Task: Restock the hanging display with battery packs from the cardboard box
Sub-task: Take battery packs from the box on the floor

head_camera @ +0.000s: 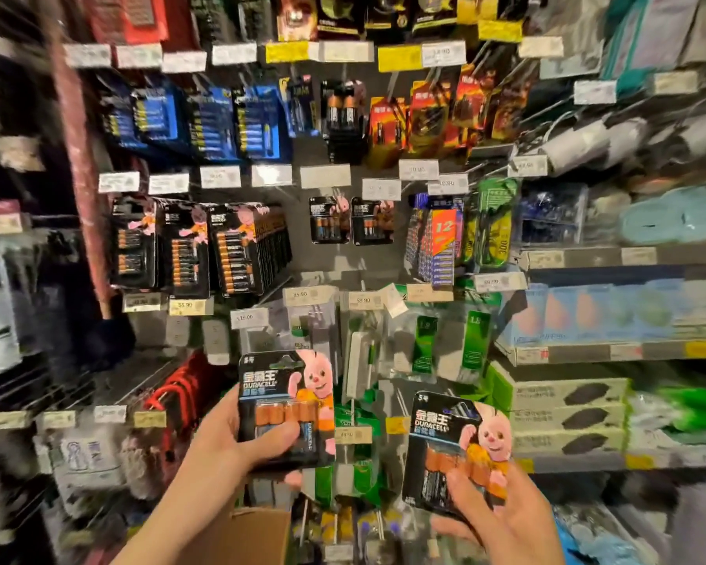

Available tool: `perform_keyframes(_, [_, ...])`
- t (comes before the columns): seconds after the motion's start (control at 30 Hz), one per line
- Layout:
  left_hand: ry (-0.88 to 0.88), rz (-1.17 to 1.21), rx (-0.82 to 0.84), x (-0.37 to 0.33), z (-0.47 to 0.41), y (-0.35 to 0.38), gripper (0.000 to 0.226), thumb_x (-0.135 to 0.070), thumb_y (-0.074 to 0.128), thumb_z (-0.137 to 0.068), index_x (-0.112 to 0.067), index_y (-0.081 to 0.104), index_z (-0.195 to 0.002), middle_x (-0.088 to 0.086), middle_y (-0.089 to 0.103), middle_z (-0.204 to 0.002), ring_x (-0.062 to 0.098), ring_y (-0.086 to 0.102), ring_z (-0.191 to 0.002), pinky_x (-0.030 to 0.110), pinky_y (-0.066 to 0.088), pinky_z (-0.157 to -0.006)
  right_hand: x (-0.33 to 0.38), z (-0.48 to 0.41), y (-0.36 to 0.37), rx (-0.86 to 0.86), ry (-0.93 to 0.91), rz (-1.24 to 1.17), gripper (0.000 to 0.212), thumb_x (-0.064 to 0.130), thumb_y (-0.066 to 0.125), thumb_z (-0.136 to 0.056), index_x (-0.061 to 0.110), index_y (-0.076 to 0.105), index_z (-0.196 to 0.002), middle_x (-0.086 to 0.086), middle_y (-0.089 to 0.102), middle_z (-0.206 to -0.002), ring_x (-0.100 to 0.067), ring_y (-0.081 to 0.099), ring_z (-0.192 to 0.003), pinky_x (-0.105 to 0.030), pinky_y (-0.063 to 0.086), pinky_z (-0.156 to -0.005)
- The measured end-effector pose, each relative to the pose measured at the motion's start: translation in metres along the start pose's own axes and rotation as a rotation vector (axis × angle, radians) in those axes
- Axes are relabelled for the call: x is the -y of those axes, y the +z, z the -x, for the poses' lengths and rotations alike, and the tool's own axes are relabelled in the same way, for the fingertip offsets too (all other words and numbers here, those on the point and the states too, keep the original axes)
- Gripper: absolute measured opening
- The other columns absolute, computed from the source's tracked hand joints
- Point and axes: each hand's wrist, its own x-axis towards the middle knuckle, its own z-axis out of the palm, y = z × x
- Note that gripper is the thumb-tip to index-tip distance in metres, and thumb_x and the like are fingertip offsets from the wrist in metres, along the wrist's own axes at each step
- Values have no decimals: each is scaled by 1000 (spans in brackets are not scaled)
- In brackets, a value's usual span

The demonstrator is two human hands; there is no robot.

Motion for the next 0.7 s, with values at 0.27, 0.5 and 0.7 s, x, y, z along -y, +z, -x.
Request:
perform_keyframes(0.27, [209, 5, -139, -29, -116, 22, 52, -6, 80, -82, -22, 51, -121, 9, 74, -110, 30, 74, -98, 54, 61, -79, 29, -80, 32, 66, -144, 109, 41, 5, 76, -80, 21, 68, -117, -3, 78, -94, -28, 77, -84, -42, 62, -58])
perform_keyframes(0.5, [434, -49, -153, -22, -232, 33, 64, -4, 73, -90, -27, 28, -129, -3, 70, -111, 12, 73, -94, 27, 59, -69, 62, -180, 78, 220, -367, 324, 34, 10, 74, -86, 31, 68, -112, 5, 78, -97, -15, 75, -93, -30, 62, -67])
perform_keyframes(0.7, [573, -41, -148, -29, -316, 24, 65, -13, 74, -91, -30, 29, -135, -9, 71, -115, 8, 70, -103, 37, 55, -92, 83, -273, 128, 281, -375, 345, 23, 7, 69, -89, 19, 67, -108, 5, 78, -87, -9, 75, -79, -21, 58, -57])
